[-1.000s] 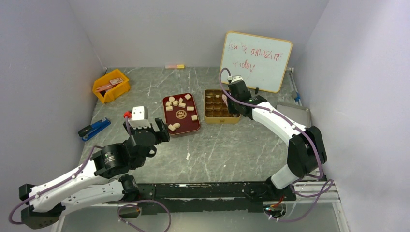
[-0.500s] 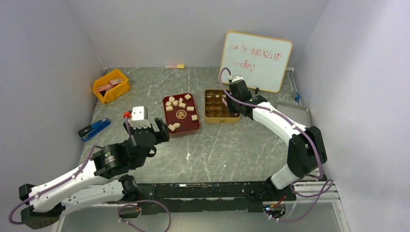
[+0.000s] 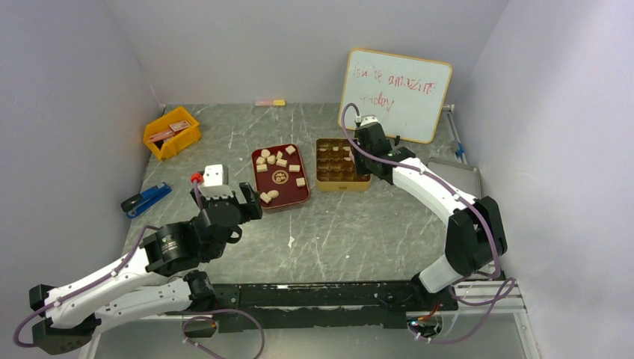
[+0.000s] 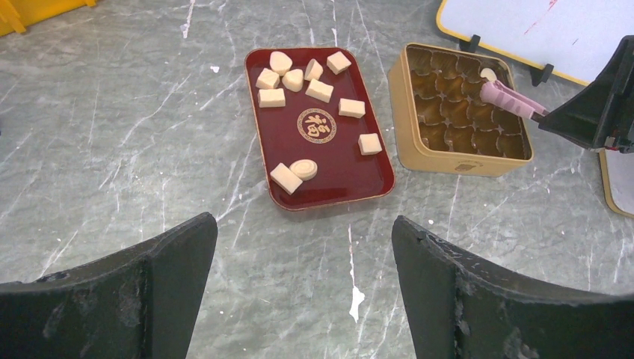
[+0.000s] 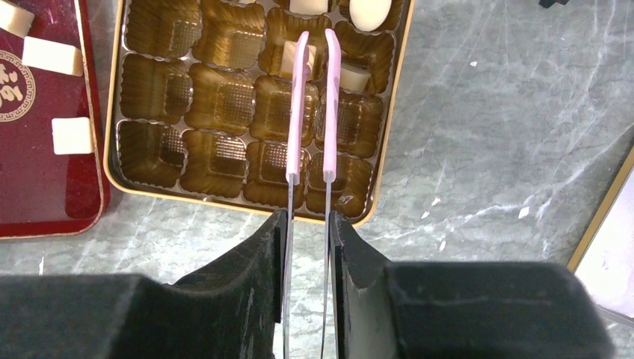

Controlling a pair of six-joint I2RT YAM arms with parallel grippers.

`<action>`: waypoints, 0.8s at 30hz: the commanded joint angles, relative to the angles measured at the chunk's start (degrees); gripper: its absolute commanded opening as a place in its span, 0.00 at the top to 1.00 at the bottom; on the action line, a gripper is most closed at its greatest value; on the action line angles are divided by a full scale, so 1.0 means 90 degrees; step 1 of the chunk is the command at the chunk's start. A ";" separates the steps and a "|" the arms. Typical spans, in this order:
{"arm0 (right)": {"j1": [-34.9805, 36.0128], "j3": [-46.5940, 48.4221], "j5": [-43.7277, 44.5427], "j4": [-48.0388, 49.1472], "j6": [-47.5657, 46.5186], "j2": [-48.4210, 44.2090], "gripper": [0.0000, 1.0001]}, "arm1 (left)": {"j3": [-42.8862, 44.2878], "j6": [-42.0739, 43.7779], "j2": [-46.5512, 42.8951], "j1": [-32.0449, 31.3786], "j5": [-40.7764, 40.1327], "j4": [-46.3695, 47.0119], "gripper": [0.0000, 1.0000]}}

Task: Pack the chocolate
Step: Place the fake chocolate in the packing box.

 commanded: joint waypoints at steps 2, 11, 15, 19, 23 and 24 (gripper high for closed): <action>-0.0019 0.0254 -0.0102 0.0338 -0.0121 -0.0414 0.78 | 0.0137 -0.0080 -0.0027 -0.0030 -0.0002 0.0121 0.09; -0.0024 0.0476 -0.0195 0.0289 -0.0162 -0.0556 0.79 | 0.0098 -0.0143 0.0016 -0.0030 0.0012 0.0128 0.09; 0.0022 0.0457 -0.0537 0.0383 -0.0126 -0.0699 0.79 | 0.0105 -0.0148 0.0034 -0.0030 -0.0009 0.0131 0.09; 0.0350 0.0439 -0.0655 0.0491 -0.0154 -0.0738 0.79 | 0.0108 -0.0170 0.0078 -0.0030 0.0002 0.0142 0.09; 0.0958 0.0624 -0.0488 0.0499 -0.0251 -0.0518 0.79 | 0.0107 -0.0192 0.0119 -0.0030 0.0016 0.0157 0.09; 0.1098 0.0678 -0.0494 0.0517 -0.0264 -0.0442 0.79 | 0.0117 -0.0195 0.0130 -0.0030 0.0022 0.0160 0.09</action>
